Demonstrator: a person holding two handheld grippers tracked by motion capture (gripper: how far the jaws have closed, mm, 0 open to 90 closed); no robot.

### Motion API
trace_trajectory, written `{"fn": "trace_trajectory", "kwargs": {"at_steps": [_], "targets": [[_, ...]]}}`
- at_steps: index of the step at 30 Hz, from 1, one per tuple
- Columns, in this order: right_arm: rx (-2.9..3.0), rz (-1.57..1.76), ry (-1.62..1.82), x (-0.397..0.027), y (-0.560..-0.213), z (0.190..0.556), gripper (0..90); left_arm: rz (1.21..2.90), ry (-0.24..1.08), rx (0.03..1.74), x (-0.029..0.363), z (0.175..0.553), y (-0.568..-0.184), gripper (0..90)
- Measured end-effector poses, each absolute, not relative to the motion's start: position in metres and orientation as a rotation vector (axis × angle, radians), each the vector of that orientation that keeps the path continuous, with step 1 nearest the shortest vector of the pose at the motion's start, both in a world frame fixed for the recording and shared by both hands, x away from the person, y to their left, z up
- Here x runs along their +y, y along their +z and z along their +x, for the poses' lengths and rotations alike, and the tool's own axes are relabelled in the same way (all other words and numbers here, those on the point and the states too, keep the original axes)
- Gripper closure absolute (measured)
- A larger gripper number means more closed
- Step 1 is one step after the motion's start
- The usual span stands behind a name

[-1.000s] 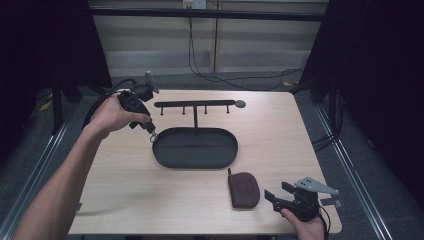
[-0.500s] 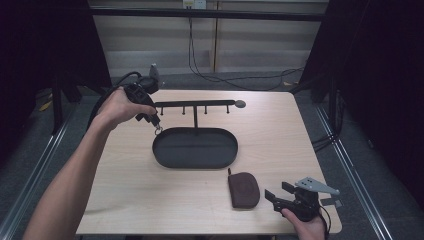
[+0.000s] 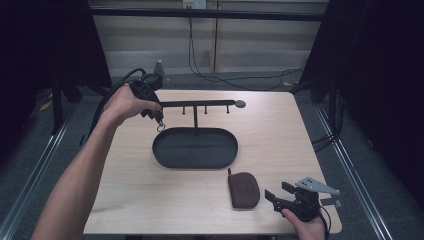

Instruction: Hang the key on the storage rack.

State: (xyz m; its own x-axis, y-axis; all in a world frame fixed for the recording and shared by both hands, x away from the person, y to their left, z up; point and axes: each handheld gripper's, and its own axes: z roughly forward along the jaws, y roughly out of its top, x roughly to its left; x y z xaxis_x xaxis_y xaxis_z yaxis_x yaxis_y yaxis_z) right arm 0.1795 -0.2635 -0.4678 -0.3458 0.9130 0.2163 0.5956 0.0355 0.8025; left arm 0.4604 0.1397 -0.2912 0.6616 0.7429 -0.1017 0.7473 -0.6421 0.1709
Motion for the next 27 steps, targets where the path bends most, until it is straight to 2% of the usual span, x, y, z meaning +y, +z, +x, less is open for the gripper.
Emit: {"fn": "trace_trajectory", "kwargs": {"at_steps": [12,27], "targets": [[1.974,1.522,1.228,-0.263,-0.468,0.179,25.6,2.680,-0.036,1.226,0.132,0.469,-0.294,67.7],[1.976,1.521,1.229,-0.263,-0.467,0.179,25.7,2.640,-0.006,1.320,0.130,0.477,-0.297,67.6]]}}
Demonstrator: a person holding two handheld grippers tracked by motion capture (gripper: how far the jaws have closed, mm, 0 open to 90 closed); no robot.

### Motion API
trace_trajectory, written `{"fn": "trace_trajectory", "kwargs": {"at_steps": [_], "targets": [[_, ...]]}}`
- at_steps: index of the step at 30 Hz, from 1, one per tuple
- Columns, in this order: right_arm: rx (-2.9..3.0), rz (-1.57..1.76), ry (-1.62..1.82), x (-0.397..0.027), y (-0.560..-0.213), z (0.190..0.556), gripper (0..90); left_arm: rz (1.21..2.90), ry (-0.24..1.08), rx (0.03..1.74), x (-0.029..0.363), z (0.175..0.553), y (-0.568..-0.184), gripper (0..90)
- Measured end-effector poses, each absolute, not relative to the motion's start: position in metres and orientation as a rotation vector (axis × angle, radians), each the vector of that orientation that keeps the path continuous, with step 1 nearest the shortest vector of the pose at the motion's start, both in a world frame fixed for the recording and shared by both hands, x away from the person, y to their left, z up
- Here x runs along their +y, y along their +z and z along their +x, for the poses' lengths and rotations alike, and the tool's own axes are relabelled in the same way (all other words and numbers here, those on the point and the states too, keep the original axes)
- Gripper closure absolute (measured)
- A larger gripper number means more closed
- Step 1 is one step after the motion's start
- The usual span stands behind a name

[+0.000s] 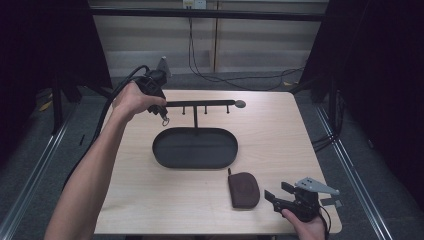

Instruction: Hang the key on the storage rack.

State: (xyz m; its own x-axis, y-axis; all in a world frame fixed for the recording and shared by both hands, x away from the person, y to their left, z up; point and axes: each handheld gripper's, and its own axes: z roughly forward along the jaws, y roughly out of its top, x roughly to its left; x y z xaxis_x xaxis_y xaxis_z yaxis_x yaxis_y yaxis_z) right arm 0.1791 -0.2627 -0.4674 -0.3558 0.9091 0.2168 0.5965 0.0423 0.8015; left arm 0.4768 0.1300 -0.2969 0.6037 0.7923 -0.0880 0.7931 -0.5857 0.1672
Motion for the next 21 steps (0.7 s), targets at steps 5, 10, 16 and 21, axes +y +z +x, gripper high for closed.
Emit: {"fn": "trace_trajectory", "kwargs": {"at_steps": [5,10,16,21], "targets": [[1.978,1.517,1.230,-0.262,-0.467,0.179,25.7,2.624,-0.001,1.336,0.129,0.477,-0.297,67.6],[1.977,1.518,1.227,-0.262,-0.467,0.179,25.7,2.605,-0.012,1.348,0.132,0.477,-0.300,64.6],[1.982,1.513,1.225,-0.262,-0.467,0.179,25.7,2.605,-0.008,1.322,0.137,0.473,-0.301,54.7],[1.983,1.511,1.220,-0.262,-0.467,0.179,25.7,2.616,-0.014,1.285,0.141,0.466,-0.304,47.1]]}}
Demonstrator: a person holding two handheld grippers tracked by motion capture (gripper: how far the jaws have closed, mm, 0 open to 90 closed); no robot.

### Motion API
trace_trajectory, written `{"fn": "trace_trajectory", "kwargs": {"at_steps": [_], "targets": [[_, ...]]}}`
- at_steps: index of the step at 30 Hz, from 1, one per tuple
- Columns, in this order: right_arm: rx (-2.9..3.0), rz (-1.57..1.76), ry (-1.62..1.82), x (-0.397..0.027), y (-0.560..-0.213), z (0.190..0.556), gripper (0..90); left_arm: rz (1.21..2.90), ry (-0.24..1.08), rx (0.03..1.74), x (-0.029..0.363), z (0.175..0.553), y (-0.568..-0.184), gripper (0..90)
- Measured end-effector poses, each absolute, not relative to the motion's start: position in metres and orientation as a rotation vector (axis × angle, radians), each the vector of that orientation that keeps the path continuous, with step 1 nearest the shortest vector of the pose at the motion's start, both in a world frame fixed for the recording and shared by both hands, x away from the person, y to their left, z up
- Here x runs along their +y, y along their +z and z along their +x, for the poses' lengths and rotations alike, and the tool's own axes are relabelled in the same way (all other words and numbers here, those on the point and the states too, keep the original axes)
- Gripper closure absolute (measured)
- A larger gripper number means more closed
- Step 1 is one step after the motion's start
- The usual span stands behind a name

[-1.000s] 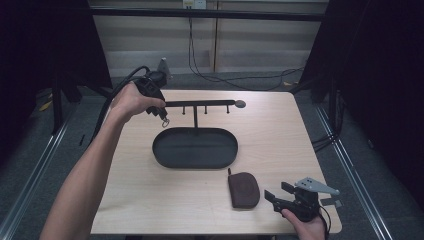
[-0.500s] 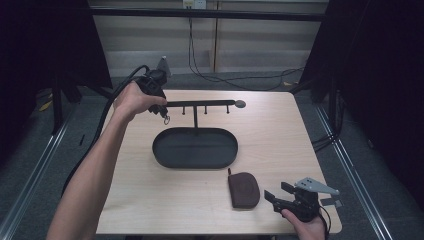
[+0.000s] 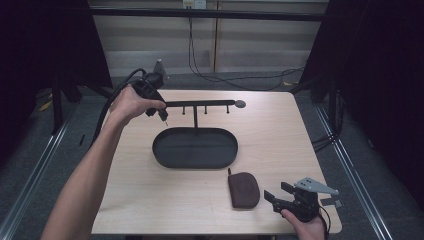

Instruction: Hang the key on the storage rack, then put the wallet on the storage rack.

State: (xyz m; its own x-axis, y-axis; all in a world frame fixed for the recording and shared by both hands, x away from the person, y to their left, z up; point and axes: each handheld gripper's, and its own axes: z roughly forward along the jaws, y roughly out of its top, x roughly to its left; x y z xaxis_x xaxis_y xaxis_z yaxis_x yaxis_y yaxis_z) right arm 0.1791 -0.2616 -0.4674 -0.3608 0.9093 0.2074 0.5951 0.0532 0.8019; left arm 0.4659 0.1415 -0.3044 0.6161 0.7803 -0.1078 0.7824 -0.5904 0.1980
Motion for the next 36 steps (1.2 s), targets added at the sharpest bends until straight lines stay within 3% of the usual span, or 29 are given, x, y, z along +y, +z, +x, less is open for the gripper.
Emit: {"fn": "trace_trajectory", "kwargs": {"at_steps": [9,27,29,36], "targets": [[1.989,1.523,1.214,-0.260,-0.468,0.182,25.7,2.590,-0.015,1.266,0.160,0.455,-0.306,35.8],[1.995,1.519,1.205,-0.259,-0.468,0.181,25.6,2.436,0.022,1.190,0.199,0.415,-0.326,21.9],[1.999,1.518,1.204,-0.259,-0.469,0.182,25.6,2.416,-0.001,1.165,0.207,0.411,-0.331,17.0],[1.994,1.521,1.203,-0.260,-0.469,0.182,25.6,2.381,0.029,1.088,0.220,0.390,-0.333,17.9]]}}
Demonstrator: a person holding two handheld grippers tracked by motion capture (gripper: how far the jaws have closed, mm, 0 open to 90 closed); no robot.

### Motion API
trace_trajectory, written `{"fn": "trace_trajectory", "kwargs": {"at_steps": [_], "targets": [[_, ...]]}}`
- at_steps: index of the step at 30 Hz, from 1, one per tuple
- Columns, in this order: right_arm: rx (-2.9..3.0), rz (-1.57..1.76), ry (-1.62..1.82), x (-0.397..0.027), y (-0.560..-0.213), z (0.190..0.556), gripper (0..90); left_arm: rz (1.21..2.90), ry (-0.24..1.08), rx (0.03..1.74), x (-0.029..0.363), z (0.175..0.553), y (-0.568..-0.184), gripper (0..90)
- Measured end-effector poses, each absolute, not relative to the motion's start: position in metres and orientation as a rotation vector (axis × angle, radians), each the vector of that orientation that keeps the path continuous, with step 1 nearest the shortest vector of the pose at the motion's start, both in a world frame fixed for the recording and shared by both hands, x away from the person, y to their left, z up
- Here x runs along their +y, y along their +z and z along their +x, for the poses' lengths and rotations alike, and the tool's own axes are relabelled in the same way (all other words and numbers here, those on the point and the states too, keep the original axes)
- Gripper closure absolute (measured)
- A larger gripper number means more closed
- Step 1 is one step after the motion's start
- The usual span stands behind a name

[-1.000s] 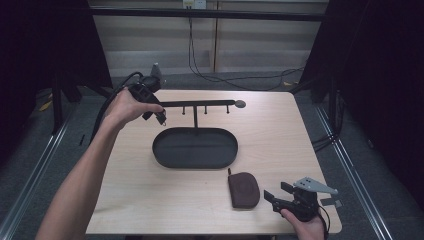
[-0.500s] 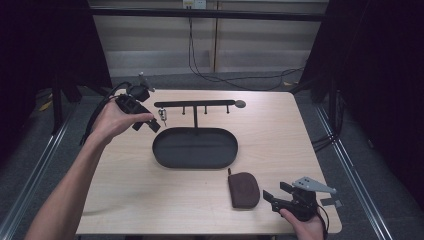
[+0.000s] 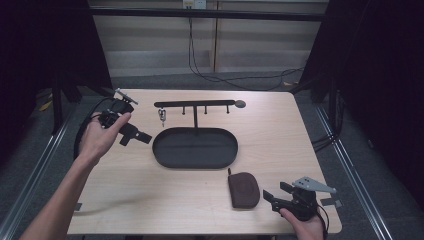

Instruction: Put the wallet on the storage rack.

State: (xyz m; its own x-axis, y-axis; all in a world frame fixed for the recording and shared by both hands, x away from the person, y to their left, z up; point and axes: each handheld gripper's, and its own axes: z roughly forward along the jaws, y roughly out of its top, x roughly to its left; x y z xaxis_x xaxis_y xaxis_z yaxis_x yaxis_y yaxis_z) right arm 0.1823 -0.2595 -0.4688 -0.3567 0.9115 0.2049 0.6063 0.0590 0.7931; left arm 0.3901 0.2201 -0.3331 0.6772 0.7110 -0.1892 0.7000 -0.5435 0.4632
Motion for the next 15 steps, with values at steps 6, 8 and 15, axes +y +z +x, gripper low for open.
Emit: {"fn": "trace_trajectory", "kwargs": {"at_steps": [6,8,15], "targets": [[1.994,1.529,1.205,-0.260,-0.469,0.183,26.1,2.316,0.100,1.065,0.232,0.374,-0.344,18.2],[1.996,1.538,1.206,-0.260,-0.469,0.184,26.2,2.295,0.110,1.068,0.236,0.368,-0.348,18.3],[1.993,1.544,1.198,-0.259,-0.469,0.184,26.0,2.259,0.220,1.018,0.245,0.347,-0.363,18.4]]}}
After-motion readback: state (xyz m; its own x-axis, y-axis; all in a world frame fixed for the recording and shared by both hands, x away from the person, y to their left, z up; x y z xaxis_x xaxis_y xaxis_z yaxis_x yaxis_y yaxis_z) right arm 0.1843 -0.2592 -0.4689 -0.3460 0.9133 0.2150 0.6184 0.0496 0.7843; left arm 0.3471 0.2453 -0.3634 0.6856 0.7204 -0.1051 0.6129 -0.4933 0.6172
